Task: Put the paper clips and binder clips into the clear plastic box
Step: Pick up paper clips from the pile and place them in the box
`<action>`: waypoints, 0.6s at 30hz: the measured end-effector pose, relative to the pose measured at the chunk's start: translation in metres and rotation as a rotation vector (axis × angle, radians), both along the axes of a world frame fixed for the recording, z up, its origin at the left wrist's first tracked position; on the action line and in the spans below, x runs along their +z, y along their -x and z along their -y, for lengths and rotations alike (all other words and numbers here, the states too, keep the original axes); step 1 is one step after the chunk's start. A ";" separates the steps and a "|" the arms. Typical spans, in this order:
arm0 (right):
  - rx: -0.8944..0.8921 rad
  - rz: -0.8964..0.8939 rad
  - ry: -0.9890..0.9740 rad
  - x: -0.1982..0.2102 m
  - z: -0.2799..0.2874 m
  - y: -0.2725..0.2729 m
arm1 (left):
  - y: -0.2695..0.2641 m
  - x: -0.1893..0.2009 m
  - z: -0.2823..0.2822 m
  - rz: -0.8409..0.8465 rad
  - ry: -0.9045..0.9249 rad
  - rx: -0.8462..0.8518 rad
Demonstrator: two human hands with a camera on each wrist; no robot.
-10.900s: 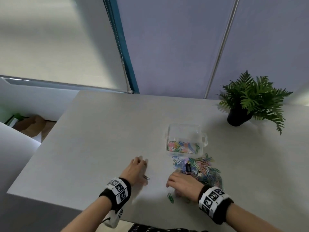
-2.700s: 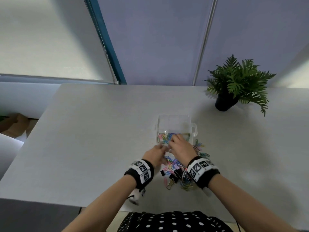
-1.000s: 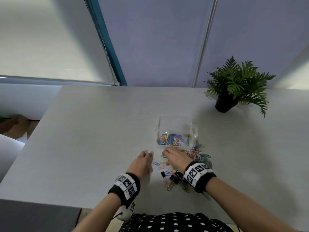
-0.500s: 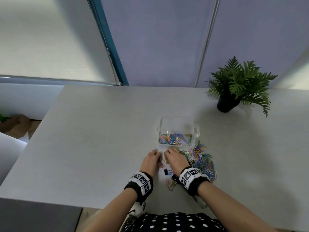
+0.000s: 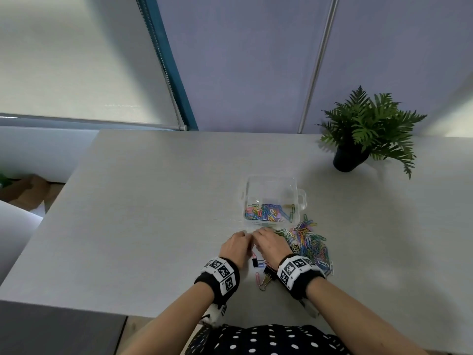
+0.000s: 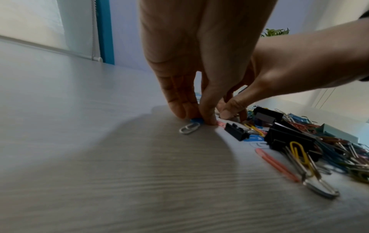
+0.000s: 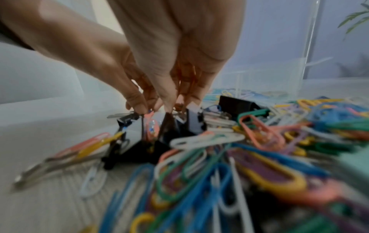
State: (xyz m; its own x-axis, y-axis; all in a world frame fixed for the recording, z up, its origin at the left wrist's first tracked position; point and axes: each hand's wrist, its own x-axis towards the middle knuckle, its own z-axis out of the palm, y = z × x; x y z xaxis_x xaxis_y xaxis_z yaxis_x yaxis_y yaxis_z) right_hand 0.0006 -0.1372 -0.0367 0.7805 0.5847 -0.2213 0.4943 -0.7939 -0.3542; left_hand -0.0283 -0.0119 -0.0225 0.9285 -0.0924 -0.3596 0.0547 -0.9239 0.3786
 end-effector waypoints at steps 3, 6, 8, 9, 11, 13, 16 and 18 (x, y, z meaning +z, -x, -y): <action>-0.066 -0.018 -0.016 0.003 0.002 0.002 | 0.001 0.001 -0.004 -0.001 0.049 -0.051; -0.116 -0.055 -0.016 0.008 0.002 0.002 | 0.000 0.002 -0.003 -0.022 0.038 -0.109; -0.113 -0.068 0.014 0.011 -0.001 0.001 | -0.003 0.004 -0.001 -0.049 0.017 -0.151; -0.110 -0.073 0.037 0.012 -0.002 0.001 | -0.004 0.005 -0.001 -0.059 0.013 -0.168; -0.093 -0.075 0.064 0.014 -0.003 -0.002 | -0.007 0.005 -0.003 -0.064 0.054 -0.177; -0.086 -0.098 0.058 0.016 -0.001 -0.006 | -0.010 0.003 -0.009 -0.055 0.095 -0.163; -0.172 -0.214 -0.083 0.024 0.009 -0.012 | -0.013 0.003 -0.015 -0.035 0.218 -0.109; -0.248 -0.299 -0.224 0.035 0.018 -0.017 | -0.013 0.007 -0.013 -0.064 0.250 -0.118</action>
State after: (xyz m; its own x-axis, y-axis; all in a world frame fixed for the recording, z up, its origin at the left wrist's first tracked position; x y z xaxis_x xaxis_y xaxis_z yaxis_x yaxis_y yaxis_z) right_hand 0.0172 -0.1547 -0.0021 0.8240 0.4474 -0.3477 0.1486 -0.7629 -0.6292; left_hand -0.0157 0.0013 -0.0157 0.8822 -0.2918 -0.3696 -0.0169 -0.8039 0.5945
